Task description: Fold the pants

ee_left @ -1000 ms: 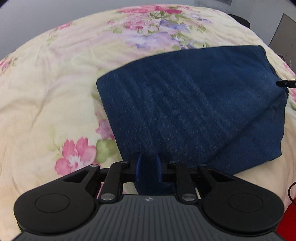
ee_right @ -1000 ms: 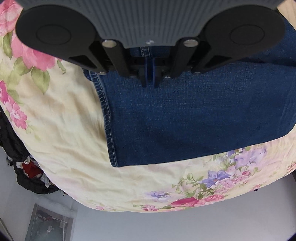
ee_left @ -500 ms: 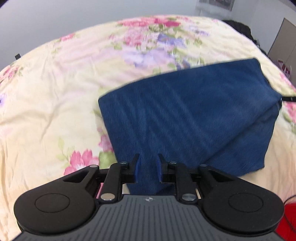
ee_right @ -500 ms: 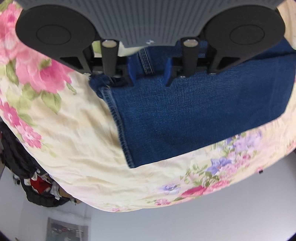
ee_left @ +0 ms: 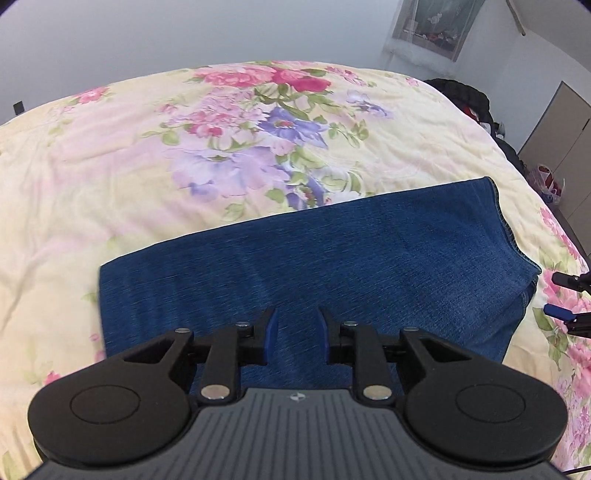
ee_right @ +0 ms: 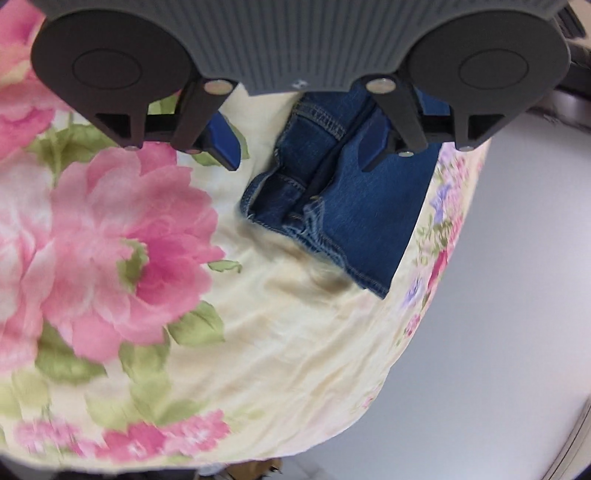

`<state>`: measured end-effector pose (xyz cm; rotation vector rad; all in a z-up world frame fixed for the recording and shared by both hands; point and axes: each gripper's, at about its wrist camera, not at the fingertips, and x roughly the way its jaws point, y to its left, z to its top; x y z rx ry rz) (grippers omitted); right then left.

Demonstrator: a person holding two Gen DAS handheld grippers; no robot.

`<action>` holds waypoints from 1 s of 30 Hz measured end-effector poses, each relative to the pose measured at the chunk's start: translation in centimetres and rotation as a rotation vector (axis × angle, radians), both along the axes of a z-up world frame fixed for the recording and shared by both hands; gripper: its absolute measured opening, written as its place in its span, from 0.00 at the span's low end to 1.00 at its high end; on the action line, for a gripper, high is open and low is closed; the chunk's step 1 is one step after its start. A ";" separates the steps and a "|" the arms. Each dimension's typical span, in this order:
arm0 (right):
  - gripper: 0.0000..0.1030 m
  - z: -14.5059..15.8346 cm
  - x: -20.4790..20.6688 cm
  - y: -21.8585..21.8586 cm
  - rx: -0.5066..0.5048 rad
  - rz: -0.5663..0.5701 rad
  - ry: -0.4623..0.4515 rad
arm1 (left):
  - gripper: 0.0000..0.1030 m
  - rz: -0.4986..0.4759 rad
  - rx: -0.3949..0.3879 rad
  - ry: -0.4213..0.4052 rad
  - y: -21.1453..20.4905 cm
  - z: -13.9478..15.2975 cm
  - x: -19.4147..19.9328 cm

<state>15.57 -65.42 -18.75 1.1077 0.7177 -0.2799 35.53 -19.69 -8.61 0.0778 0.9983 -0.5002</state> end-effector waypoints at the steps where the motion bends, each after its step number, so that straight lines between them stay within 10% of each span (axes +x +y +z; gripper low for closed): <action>1: 0.66 -0.8 0.4 -0.2 0.025 -0.006 -0.009 | 0.27 -0.004 0.000 0.002 -0.5 -0.3 0.3; 7: 0.59 -4.2 3.5 -0.4 0.087 -0.019 -0.075 | 0.27 -0.035 0.005 0.004 -2.7 -2.3 1.8; 15: 0.22 -1.2 4.9 -0.2 -0.123 0.065 -0.120 | 0.27 -0.077 -0.030 -0.036 -6.2 -3.0 5.6; 30: 0.20 0.2 6.0 0.1 -0.206 0.125 -0.065 | 0.27 -0.042 0.049 -0.063 -10.6 -5.2 8.1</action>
